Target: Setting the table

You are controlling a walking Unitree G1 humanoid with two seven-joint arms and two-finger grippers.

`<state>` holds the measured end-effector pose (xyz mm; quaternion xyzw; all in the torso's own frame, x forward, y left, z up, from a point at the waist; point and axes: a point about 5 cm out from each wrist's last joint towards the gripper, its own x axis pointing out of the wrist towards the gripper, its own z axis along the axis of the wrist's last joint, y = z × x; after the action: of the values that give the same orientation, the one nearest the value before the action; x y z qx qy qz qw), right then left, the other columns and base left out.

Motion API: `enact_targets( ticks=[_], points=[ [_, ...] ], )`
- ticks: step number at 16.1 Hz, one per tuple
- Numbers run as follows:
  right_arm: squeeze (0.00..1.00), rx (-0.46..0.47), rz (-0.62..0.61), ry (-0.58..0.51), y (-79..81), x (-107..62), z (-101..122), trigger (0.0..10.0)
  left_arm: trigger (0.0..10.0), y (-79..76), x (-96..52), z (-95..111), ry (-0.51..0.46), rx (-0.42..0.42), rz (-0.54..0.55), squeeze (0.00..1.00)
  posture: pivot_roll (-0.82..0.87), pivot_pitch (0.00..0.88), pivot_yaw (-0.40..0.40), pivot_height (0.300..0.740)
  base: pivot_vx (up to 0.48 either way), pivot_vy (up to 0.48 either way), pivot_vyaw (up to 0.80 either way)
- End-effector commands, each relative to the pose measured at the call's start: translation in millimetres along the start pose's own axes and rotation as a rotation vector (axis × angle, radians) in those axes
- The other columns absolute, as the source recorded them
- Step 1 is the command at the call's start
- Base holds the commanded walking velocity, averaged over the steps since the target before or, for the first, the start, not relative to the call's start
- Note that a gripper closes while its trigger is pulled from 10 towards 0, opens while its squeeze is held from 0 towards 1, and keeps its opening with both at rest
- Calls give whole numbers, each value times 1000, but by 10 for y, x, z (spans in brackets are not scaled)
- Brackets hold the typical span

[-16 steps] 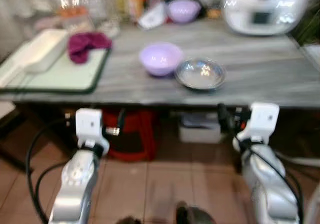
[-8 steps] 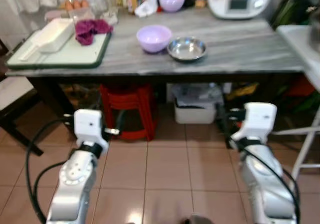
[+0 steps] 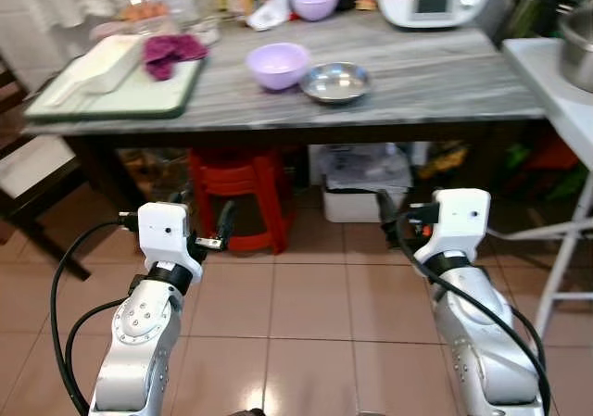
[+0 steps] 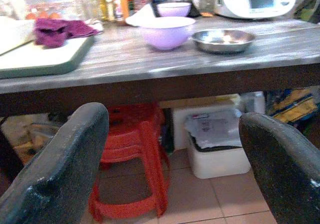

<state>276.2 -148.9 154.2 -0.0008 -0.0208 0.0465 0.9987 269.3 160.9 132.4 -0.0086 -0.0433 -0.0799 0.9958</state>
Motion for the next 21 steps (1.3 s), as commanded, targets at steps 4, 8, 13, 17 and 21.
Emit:
enact_targets(
  ticks=[4, 8, 13, 17, 21],
  points=[
    [0, -15, -7, -9, -29, 20, 23, 10000, 10000, -11, 24, 28, -11, 2, -17, 0, -145, 132, 64, 740, 0, -480, 0],
    [0, 13, 7, 11, -22, -32, -5, 10000, 10000, -24, 8, 21, -8, 3, -29, 0, -149, 144, 71, 740, 0, -480, 0],
    [0, 29, 22, -12, -19, -46, 32, 10000, 10000, -22, 9, 24, -9, 7, -36, 0, -149, 144, 68, 740, 0, -480, 0],
    [0, 26, 37, -27, -19, -39, 81, 10000, 10000, -15, 5, 23, -10, 9, -38, 0, -149, 142, 64, 740, 0, -480, 0],
    [0, 43, 43, -36, -11, -59, 86, 10000, 10000, -20, -7, 23, -9, 11, -40, 0, -151, 147, 64, 740, 0, -480, -388]
  ],
)
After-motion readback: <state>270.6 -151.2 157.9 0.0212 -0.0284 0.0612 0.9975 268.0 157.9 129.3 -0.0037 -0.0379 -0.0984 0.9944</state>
